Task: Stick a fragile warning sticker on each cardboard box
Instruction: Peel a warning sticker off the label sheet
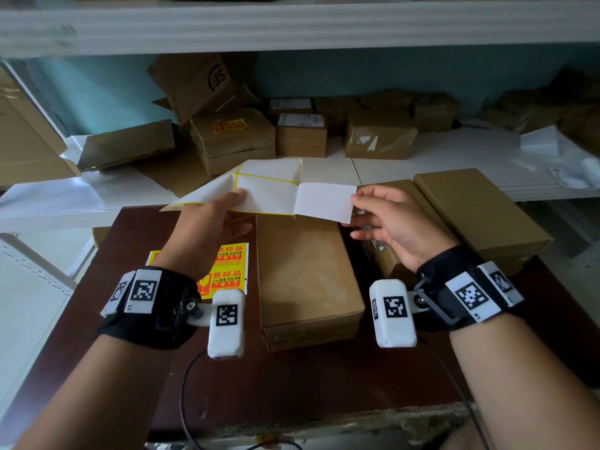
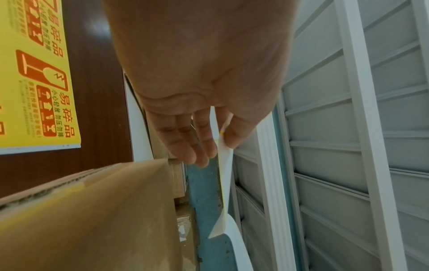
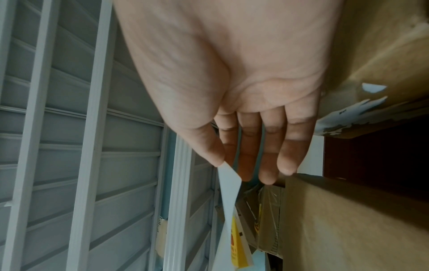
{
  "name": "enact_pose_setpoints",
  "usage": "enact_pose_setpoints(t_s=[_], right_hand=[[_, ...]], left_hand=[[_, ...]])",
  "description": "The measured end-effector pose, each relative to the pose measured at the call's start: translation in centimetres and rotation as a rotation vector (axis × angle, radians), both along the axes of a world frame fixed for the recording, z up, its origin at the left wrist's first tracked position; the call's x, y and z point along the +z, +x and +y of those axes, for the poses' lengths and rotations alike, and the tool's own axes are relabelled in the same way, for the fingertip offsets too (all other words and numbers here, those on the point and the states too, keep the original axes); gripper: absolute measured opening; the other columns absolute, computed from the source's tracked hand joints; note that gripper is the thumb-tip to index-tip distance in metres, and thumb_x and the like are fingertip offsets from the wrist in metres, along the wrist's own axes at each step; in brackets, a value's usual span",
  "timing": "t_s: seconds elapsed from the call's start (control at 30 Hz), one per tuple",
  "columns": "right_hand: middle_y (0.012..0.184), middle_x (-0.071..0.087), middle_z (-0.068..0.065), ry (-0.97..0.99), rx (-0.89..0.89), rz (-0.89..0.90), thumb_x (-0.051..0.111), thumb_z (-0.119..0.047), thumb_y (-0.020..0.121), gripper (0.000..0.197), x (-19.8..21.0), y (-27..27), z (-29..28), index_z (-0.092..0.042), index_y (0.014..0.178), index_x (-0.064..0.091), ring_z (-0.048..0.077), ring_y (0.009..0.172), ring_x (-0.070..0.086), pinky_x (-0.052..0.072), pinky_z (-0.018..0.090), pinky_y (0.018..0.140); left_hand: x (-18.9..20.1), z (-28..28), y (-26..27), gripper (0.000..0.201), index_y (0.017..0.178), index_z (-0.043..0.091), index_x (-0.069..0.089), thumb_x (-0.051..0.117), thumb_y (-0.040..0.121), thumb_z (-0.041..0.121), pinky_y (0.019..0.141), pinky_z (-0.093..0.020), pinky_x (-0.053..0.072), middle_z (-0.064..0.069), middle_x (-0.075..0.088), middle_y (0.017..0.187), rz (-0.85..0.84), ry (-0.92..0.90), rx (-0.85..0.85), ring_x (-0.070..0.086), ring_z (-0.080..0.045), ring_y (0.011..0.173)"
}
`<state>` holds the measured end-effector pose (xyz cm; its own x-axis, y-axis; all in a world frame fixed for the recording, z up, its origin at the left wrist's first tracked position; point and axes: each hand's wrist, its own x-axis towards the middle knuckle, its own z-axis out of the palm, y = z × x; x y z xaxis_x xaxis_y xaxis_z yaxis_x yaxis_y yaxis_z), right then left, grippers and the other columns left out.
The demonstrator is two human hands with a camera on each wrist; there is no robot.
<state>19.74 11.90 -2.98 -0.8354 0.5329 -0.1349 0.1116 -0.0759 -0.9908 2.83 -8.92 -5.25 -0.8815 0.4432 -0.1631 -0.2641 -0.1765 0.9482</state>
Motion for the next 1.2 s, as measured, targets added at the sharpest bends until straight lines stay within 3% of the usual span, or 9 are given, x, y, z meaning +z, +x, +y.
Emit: enact_pose_setpoints(t_s=[0.13,0.43,0.77,0.83,0.9,1.03,1.1,1.2], right_hand=[[0.103,0.074,0.011,-0.002,-0.001,0.001,0.06,-0.013,0.097,0.007,0.0,0.1,0.0,-0.009,0.101,0.065,0.02,0.082,0.071,0.056,0.032,0.07],[0.097,0.074,0.008,-0.004,-0.017,0.0,0.061,-0.014,0.097,0.005,0.1,0.1,0.1,-0.012,0.098,0.066,0.017,0.078,0.071,0.057,0.033,0.07],[0.098,0.072,0.009,-0.015,-0.02,0.017,0.061,-0.013,0.097,0.005,0.4,0.1,-0.1,-0.012,0.096,0.066,0.02,0.081,0.069,0.057,0.034,0.071],[0.098,0.072,0.009,-0.018,-0.013,0.025,0.061,-0.014,0.097,0.006,0.5,0.0,-0.1,-0.011,0.097,0.066,0.019,0.08,0.07,0.057,0.033,0.07],[0.095,0.073,0.008,-0.019,-0.003,0.029,0.061,-0.014,0.097,0.006,0.5,-0.1,-0.3,-0.011,0.096,0.066,0.018,0.079,0.07,0.056,0.032,0.069],[0.094,0.073,0.007,-0.01,0.009,0.028,0.061,-0.015,0.097,0.006,0.5,-0.3,-0.4,-0.012,0.095,0.067,0.018,0.08,0.07,0.056,0.033,0.069],[0.095,0.073,0.007,-0.005,0.014,0.027,0.062,-0.015,0.097,0.006,0.5,-0.3,-0.4,-0.012,0.095,0.067,0.019,0.081,0.07,0.057,0.033,0.07],[0.095,0.073,0.007,-0.012,0.016,0.031,0.062,-0.016,0.096,0.006,0.6,-0.2,-0.5,-0.013,0.094,0.067,0.02,0.082,0.07,0.057,0.032,0.068]], left_hand=[[-0.2,-0.1,-0.5,0.015,0.108,0.01,0.067,0.064,0.094,0.016,0.06,-0.024,0.056,-0.007,0.07,0.101,-0.022,0.024,0.03,0.068,-0.018,0.081],[-0.7,-0.5,-1.6,0.031,0.124,0.013,0.059,0.062,0.094,0.015,0.061,-0.027,0.056,-0.006,0.067,0.104,-0.036,0.063,0.05,0.067,-0.019,0.084],[-2.2,-2.2,-4.3,0.01,0.104,0.014,0.059,0.054,0.098,0.02,0.054,-0.021,0.055,-0.003,0.068,0.081,-0.315,0.054,0.084,0.067,-0.012,0.062],[-2.6,-2.3,-4.2,0.012,0.097,0.012,0.058,0.051,0.1,0.022,0.059,-0.022,0.055,-0.004,0.069,0.077,-0.381,0.016,0.07,0.069,-0.012,0.068],[-3.0,-2.3,-4.0,0.014,0.095,0.012,0.057,0.051,0.1,0.023,0.065,-0.025,0.052,-0.005,0.067,0.086,-0.434,0.0,0.081,0.067,-0.015,0.082],[-4.0,-2.7,-4.1,0.017,0.114,0.017,0.052,0.052,0.099,0.025,0.062,-0.029,0.053,-0.005,0.071,0.11,-0.485,0.006,0.085,0.066,-0.024,0.096],[-4.7,-2.9,-4.3,0.02,0.118,0.018,0.05,0.051,0.099,0.026,0.061,-0.03,0.054,-0.007,0.071,0.115,-0.485,-0.022,0.086,0.068,-0.025,0.094],[-5.5,-3.1,-4.7,0.025,0.121,0.015,0.049,0.051,0.099,0.027,0.055,-0.03,0.056,-0.01,0.069,0.107,-0.506,-0.058,0.098,0.073,-0.024,0.073]])
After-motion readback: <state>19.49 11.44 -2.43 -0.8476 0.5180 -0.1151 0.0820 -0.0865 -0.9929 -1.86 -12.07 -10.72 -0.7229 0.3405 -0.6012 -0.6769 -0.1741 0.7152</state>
